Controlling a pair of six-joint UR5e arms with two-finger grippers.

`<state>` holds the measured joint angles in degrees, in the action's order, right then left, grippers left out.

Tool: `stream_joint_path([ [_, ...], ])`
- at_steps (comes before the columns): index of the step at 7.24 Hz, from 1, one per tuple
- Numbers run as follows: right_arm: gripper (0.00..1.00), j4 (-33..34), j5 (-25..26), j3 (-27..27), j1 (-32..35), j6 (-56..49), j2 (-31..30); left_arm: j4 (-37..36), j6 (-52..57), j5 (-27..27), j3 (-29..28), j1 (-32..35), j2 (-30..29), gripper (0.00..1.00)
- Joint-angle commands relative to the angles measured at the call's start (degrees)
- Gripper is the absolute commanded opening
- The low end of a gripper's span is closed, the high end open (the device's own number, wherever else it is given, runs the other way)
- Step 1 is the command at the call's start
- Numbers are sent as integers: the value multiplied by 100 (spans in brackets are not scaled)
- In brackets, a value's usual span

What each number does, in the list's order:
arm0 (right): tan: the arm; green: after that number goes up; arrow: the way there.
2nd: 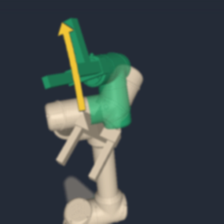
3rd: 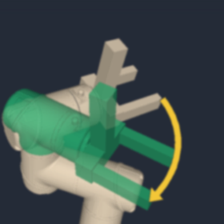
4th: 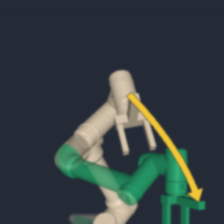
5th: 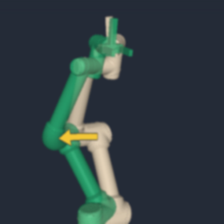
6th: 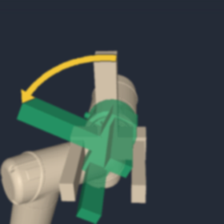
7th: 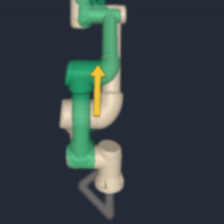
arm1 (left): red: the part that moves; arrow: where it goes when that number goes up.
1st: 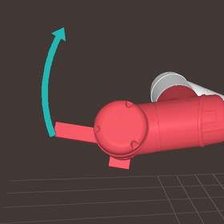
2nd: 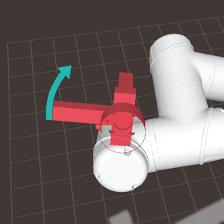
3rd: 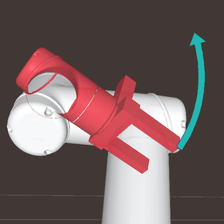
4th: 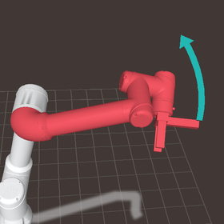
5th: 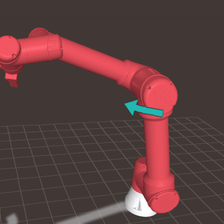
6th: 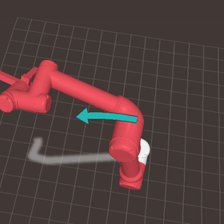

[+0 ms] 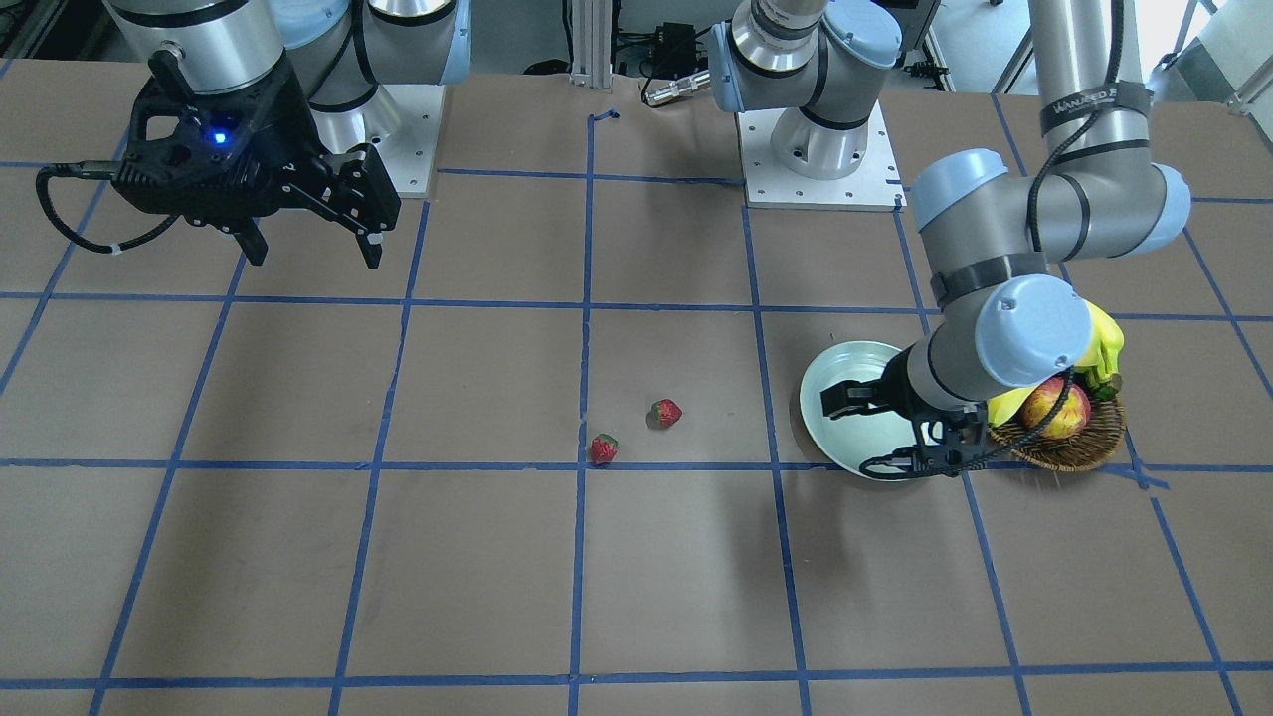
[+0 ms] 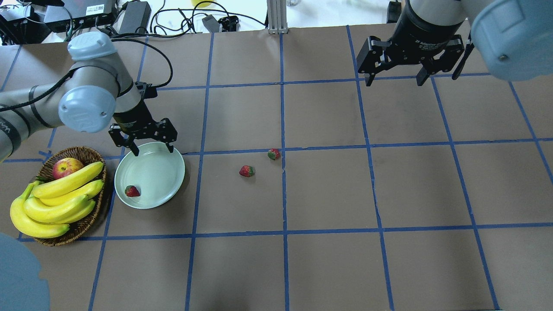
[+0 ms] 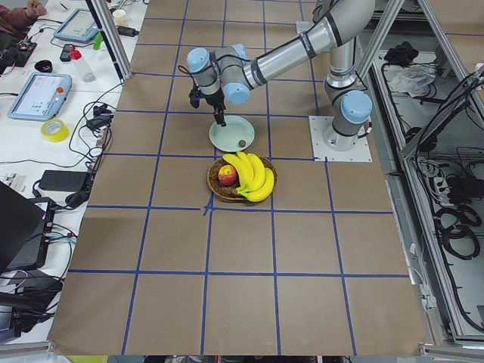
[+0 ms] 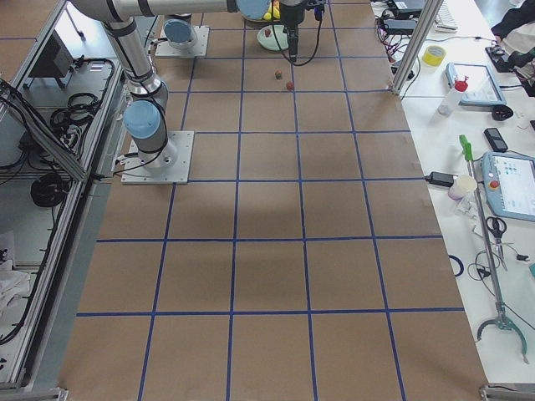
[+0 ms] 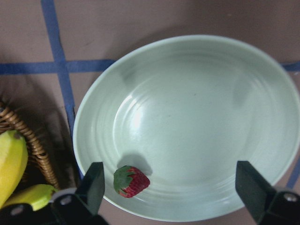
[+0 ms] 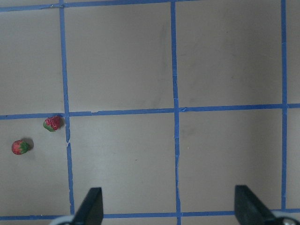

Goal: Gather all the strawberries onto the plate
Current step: 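Reach the left gripper to another strawberry and grasp it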

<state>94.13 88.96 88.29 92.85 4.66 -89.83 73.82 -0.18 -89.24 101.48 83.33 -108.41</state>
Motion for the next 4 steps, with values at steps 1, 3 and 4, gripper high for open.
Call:
stream_joint_path([
  [1, 100, 0, 7, -5, -21, 0, 0, -112, -1002, 801, -67, 884, -66, 100],
  [3, 100, 0, -2, -5, -13, -9, 9, -367, -949, 760, -32, 1491, -163, 100],
  [4, 100, 0, -2, -5, -13, -9, 9, -742, -880, 724, 38, 1581, -216, 100],
])
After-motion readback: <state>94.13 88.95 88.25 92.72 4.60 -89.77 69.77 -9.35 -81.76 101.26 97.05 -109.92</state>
